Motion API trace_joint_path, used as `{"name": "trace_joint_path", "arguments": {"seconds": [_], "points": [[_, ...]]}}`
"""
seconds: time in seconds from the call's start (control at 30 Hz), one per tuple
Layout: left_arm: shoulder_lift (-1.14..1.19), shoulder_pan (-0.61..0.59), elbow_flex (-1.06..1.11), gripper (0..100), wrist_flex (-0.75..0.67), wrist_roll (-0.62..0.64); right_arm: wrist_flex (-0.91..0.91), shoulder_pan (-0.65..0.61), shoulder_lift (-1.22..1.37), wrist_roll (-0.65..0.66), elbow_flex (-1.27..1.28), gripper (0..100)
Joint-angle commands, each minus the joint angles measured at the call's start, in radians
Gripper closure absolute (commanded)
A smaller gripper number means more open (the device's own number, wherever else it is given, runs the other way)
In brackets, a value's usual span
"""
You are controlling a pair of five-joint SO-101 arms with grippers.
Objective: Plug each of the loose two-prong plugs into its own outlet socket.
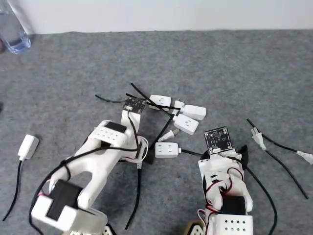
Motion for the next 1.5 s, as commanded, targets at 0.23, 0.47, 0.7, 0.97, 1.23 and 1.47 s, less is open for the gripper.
{"name": "trace_joint_path", "arguments": {"seconds": [0.23, 0.47, 0.7, 0.97, 1.23, 1.47], "points": [[0.055, 0.08, -0.094, 96, 0.026, 0.0, 0.01, -0.008, -0.007, -0.003, 0.014, 62.3], [0.055, 0.097, -0.094, 99, 0.026, 0.0, 0.01, -0.008, -0.007, -0.003, 0.014, 62.3], [-0.025, 0.101, -0.186, 99, 0.138, 0.0, 0.008, -0.008, -0.007, -0.003, 0.014, 62.3], [-0.161, 0.101, -0.282, 99, 0.287, 0.0, 0.008, -0.008, -0.007, -0.003, 0.014, 62.3], [-0.186, 0.146, -0.406, 99, 0.259, -0.052, 0.01, -0.007, -0.007, -0.003, 0.014, 62.3], [-0.186, 0.325, -0.484, 99, 0.138, -0.256, -0.07, 0.116, -0.016, -0.008, 0.014, 62.3]]}}
